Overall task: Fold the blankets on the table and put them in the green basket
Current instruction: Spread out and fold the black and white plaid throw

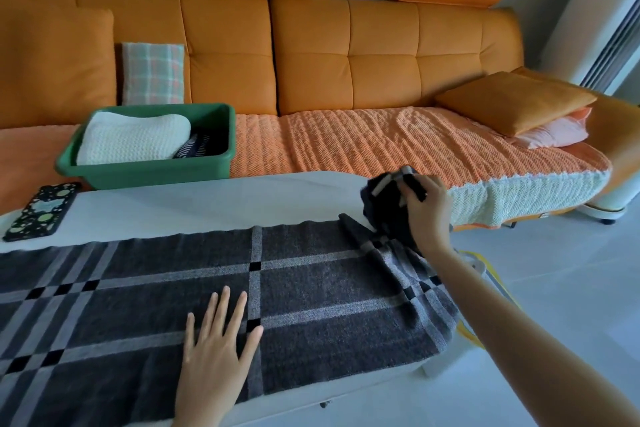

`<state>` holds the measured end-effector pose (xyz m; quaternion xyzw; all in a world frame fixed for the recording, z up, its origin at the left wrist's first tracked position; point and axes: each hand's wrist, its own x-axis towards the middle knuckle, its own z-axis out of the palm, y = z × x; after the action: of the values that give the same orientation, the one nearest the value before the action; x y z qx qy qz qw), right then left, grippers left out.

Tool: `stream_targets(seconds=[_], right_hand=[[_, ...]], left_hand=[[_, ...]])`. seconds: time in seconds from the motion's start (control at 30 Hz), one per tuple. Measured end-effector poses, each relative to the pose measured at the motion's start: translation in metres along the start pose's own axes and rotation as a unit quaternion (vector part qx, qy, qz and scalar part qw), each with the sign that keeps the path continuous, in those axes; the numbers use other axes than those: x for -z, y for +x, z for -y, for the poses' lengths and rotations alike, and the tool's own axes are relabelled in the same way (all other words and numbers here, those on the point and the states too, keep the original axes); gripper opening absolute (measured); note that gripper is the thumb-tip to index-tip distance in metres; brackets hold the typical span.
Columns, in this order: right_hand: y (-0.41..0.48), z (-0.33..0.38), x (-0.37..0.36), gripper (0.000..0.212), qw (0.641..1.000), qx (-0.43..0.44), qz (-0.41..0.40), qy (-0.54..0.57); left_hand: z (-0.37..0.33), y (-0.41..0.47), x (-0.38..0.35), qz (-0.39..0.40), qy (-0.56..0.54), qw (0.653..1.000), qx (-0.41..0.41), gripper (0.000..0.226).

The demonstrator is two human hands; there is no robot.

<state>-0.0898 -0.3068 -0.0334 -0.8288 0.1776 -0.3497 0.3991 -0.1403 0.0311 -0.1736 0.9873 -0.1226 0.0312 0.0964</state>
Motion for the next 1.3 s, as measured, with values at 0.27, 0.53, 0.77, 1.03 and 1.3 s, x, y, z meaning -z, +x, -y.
stream_targets(seconds=[0.27, 0.53, 0.77, 1.03, 1.3], right_hand=[[-0.139, 0.027, -0.034, 0.025, 0.956, 0.172, 0.19, -0.139], [-0.178, -0.001, -0.033, 0.016, 0.937, 0.178, 0.238, -0.183], [-0.176, -0.002, -0.03, 0.013, 0.944, 0.136, 0.253, -0.16], [-0.172, 0.003, -0.031, 0.008, 0.956, 0.111, 0.259, -0.078], [-0.171, 0.008, -0.025, 0.023, 0.954, 0.079, 0.29, -0.012]], left_hand=[[-0.002, 0.001, 0.009, -0.027, -0.165, 0.986, 0.013, 0.077], [-0.018, 0.019, 0.049, -0.028, -0.469, 0.87, 0.148, 0.043], [-0.04, 0.06, 0.061, 0.044, -0.546, 0.804, 0.231, 0.059], [-0.055, 0.091, 0.062, 0.037, -0.62, 0.726, 0.296, 0.026], [-0.047, 0.086, 0.041, 0.001, -0.39, 0.886, 0.253, 0.027]])
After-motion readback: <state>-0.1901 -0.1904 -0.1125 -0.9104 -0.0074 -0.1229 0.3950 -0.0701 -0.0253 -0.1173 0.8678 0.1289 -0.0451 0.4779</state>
